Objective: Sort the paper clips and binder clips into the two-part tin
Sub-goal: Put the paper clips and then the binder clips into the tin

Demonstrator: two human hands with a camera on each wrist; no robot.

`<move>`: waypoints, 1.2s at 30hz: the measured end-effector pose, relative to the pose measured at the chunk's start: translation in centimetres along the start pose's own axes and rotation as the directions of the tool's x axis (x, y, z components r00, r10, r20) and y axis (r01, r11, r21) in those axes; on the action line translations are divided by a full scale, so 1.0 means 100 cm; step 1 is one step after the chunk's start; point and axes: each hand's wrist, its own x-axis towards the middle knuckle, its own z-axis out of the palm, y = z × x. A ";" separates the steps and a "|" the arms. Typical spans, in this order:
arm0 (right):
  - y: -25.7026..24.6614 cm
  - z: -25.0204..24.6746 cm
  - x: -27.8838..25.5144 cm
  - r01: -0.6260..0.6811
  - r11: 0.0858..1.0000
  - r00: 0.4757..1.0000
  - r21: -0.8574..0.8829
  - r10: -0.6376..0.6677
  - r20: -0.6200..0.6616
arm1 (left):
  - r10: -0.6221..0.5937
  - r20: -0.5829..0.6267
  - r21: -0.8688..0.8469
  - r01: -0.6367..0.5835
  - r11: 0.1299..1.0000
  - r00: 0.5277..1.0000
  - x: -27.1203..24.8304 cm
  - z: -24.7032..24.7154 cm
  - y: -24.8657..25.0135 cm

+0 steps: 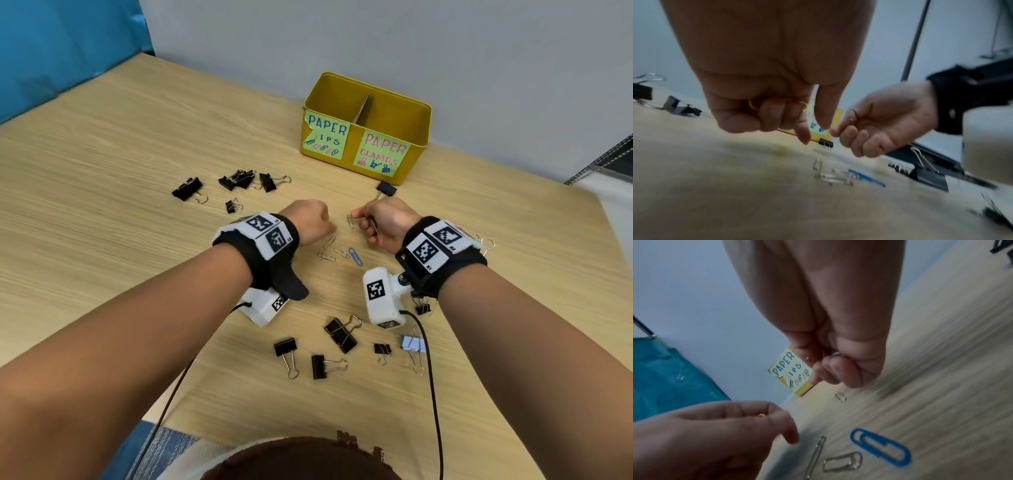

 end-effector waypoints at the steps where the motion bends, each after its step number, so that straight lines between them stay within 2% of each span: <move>1: -0.001 0.001 0.002 0.002 0.998 1.000 -0.061 -0.001 0.003 | 0.014 -0.002 0.046 -0.014 0.999 1.000 0.001 0.004 0.001; 2: -0.001 0.002 0.005 0.020 0.981 1.000 -0.192 -0.021 -0.005 | 0.020 -0.004 0.082 -0.019 0.996 1.000 0.001 0.007 0.002; 3: -0.001 0.003 0.008 0.046 0.924 0.998 -0.379 -0.063 -0.032 | 0.023 -0.013 0.107 -0.022 0.994 1.000 0.002 0.010 0.004; 5: 0.002 0.005 0.017 0.066 0.713 0.974 -0.698 -0.197 -0.109 | 0.009 -0.026 0.135 -0.006 0.991 1.000 0.003 0.011 0.008; 6: 0.003 0.007 0.021 0.049 0.622 0.958 -0.782 -0.251 -0.139 | -0.001 -0.024 0.147 0.004 0.989 1.000 0.003 0.011 0.010; 8: 0.000 0.011 0.024 0.045 0.532 0.941 -0.846 -0.307 -0.143 | -0.004 0.000 0.172 0.004 0.985 1.000 0.004 0.012 0.014; 12: -0.010 0.019 0.024 0.045 0.407 0.960 -0.912 -0.270 -0.073 | -0.002 0.078 0.225 -0.016 0.974 0.997 0.006 0.017 0.015; 15: -0.011 0.020 0.021 0.062 0.324 0.970 -0.944 -0.242 -0.019 | 0.006 0.085 0.247 -0.027 0.969 0.996 0.005 0.015 0.013; 19: -0.003 0.020 0.015 0.103 0.248 0.978 -0.963 -0.204 0.052 | -0.013 0.028 0.095 0.010 0.995 1.000 0.006 0.001 0.006; 21: 0.003 0.018 0.012 0.123 0.290 0.969 -0.949 -0.243 0.051 | -0.026 0.022 -0.026 0.026 0.999 0.999 0.005 -0.006 0.002; 25: 0.005 -0.002 0.016 0.153 0.580 0.950 -0.800 -0.311 -0.043 | 0.007 0.088 -0.247 0.015 0.969 0.996 0.003 -0.012 -0.006; 27: 0.003 -0.010 0.016 0.199 0.787 0.946 -0.584 -0.310 -0.095 | 0.024 0.102 -0.297 0.007 0.955 0.994 0.003 -0.013 -0.007; 29: 0.002 -0.014 0.015 0.249 0.910 0.941 -0.331 -0.309 -0.140 | 0.019 0.085 -0.336 0.011 0.942 0.996 0.001 -0.012 -0.005; 31: 0.000 -0.016 0.011 0.265 0.963 0.956 -0.055 -0.270 -0.114 | 0.019 0.066 -0.393 0.009 0.919 0.998 0.000 -0.011 -0.002; 33: -0.001 -0.017 0.006 0.221 0.957 0.975 0.187 -0.220 -0.027 | 0.015 0.063 -0.432 0.014 0.902 0.998 0.001 -0.009 0.000; 36: 0.001 -0.020 0.003 0.122 0.935 0.985 0.332 -0.155 0.077 | 0.028 0.087 -0.434 0.012 0.901 0.996 0.002 -0.005 0.001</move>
